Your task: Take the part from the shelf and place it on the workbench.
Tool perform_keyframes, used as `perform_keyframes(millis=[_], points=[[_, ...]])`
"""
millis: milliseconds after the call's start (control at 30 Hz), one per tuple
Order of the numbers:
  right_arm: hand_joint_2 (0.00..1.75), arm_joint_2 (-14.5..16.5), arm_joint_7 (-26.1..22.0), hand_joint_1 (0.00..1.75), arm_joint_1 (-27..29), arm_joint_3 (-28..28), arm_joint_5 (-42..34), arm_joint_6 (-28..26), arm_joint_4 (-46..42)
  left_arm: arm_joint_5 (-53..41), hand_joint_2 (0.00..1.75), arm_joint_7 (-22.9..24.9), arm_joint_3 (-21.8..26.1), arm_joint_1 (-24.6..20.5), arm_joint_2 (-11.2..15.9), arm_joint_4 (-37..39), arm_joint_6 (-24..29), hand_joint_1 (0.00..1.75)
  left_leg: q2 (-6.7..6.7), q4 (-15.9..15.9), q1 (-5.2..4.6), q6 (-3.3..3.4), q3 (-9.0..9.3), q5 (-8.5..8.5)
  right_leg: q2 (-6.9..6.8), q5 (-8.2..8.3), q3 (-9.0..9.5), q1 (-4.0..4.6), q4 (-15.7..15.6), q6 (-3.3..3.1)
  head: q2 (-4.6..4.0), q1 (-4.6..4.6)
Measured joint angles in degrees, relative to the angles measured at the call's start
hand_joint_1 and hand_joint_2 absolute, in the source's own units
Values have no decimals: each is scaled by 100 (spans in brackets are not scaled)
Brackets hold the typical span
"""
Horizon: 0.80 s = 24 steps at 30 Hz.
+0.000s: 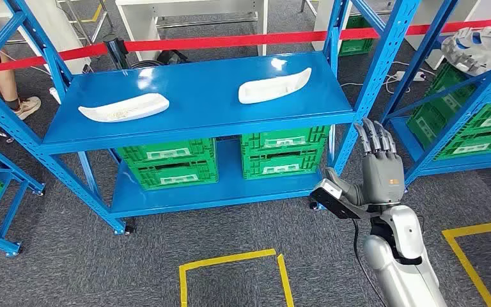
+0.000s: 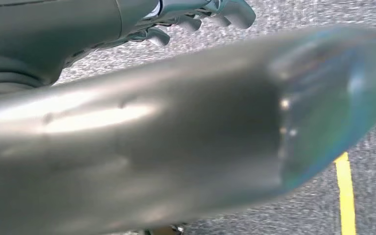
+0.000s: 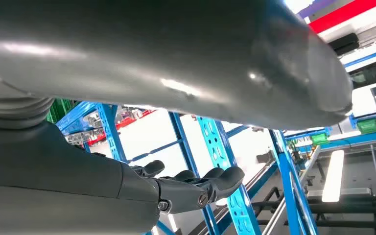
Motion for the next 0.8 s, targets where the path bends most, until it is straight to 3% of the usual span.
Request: perform_keyframes(millis=[67, 100, 167, 267, 300, 367, 433, 467, 500, 533, 600, 633, 667, 767, 800], points=[[0, 3, 0, 0, 1, 0, 3, 0, 0, -1, 0, -2, 1, 3, 0, 1, 4, 0, 7, -396, 1, 10, 80, 365, -2, -74, 80, -8, -3, 24, 0, -3], [0, 6, 0, 0, -1, 1, 4, 2, 1, -1, 0, -3, 2, 7, -2, 4, 14, 0, 18, -732, 0, 25, 134, 697, -1, -151, 166, -8, 7, 52, 0, -9], [0, 9, 0, 0, -12, 2, 6, 8, 3, -7, 0, -5, 10, 12, -7, 8, 64, 0, 37, -1125, -21, 98, 228, 1112, 4, -285, 284, 0, -9, 131, 0, -19], [0, 9, 4, 0, -52, 2, 11, 31, 6, -15, 0, 4, 30, -3, -16, 4, 218, 0, 25, -1204, -23, 236, 383, 1125, 7, -261, 353, 9, 109, 246, 0, -15], [0, 9, 6, 0, -79, 3, 25, 49, 15, -15, 0, 12, 35, -10, -20, 2, 277, 0, 18, -1229, -13, 276, 446, 1103, 1, -218, 274, 7, 299, 269, 0, -6], [0, 8, 18, 0, -150, 8, 80, 80, 68, -15, 0, 33, 57, -25, -25, 0, 378, 0, 9, -1255, -8, 337, 559, 1033, -15, -283, -110, -3, 885, 312, 0, 20], [87, 8, 27, 0, -220, 42, 171, 66, 183, -17, 0, 54, 97, -30, -26, 0, 442, 0, 0, -1256, -17, 363, 643, 938, -17, -580, -606, 1, 1462, 352, 0, 38], [131, 8, 26, 0, -257, 83, 224, 41, 257, -21, 0, 63, 115, -27, -31, 0, 459, 0, -5, -1255, -21, 363, 697, 883, -17, -712, -793, 1, 1581, 359, 0, 43], [175, 10, 21, 0, -297, 140, 279, 7, 336, -26, 0, 71, 128, -24, -39, 0, 473, 0, -12, -1255, -24, 357, 762, 826, -18, -735, -897, 2, 1534, 349, 0, 46], [175, 11, 15, 0, -344, 208, 328, -28, 411, -31, 0, 73, 136, -22, -49, 0, 481, 0, -16, -1254, -26, 349, 837, 766, -20, -610, -914, 4, 1318, 326, 0, 52], [175, 15, 12, 0, -444, 347, 404, -93, 554, -39, 0, 64, 148, -24, -72, 1, 490, 0, -23, -1250, -31, 322, 984, 646, -25, -26, -775, 16, 620, 257, 0, 62], [175, 20, 13, 0, -498, 421, 430, -115, 628, -41, 0, 56, 158, -28, -80, 1, 490, 0, -30, -1248, -36, 295, 1032, 588, -28, 177, -703, 31, 354, 231, 0, 68], [131, 27, 15, 0, -548, 493, 448, -132, 695, -43, 0, 46, 170, -31, -86, -1, 491, 0, -35, -1261, -42, 262, 1067, 533, -29, 298, -643, 47, 194, 209, 0, 71], [0, 65, -17, 0, -688, 680, 451, -164, 832, -43, 0, 21, 204, -37, -92, -7, 507, 0, -36, -1181, -50, 133, 1165, 517, -10, 293, -499, 44, 95, 100, 0, 67], [0, 77, -45, 0, -734, 731, 437, -170, 866, -43, 0, 14, 212, -39, -95, -7, 517, 0, -31, -1062, -48, 98, 1151, 530, -8, 296, -439, 31, 73, 52, 0, 58]])
